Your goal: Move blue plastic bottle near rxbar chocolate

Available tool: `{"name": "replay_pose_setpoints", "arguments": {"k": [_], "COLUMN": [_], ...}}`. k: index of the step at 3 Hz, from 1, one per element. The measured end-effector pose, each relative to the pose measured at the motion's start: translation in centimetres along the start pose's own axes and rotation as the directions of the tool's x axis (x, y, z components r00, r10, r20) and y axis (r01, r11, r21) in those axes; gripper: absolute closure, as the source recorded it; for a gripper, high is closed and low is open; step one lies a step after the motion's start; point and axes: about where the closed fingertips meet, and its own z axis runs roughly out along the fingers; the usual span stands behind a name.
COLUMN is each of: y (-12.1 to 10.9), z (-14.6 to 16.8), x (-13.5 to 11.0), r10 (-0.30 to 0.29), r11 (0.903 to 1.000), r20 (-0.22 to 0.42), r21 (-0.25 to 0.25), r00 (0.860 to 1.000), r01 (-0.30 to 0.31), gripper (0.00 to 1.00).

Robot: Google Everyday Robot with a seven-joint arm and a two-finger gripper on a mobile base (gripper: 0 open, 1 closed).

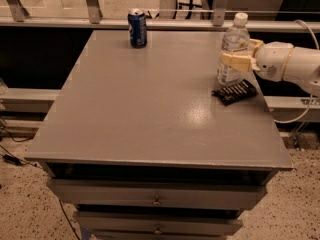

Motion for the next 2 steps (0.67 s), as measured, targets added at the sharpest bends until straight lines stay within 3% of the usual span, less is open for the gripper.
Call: {"name": "replay_pose_setpoints", "arguments": {"k": [2], "y": [-0.07], "z": [-0.07], "x": [-0.09], "r10": [0.002], "r11": [1.0], "r20": [-0.005], "r21": [-0.001], "r00": [1.0], "r01": [-0.002], "gripper": [0.39]}}
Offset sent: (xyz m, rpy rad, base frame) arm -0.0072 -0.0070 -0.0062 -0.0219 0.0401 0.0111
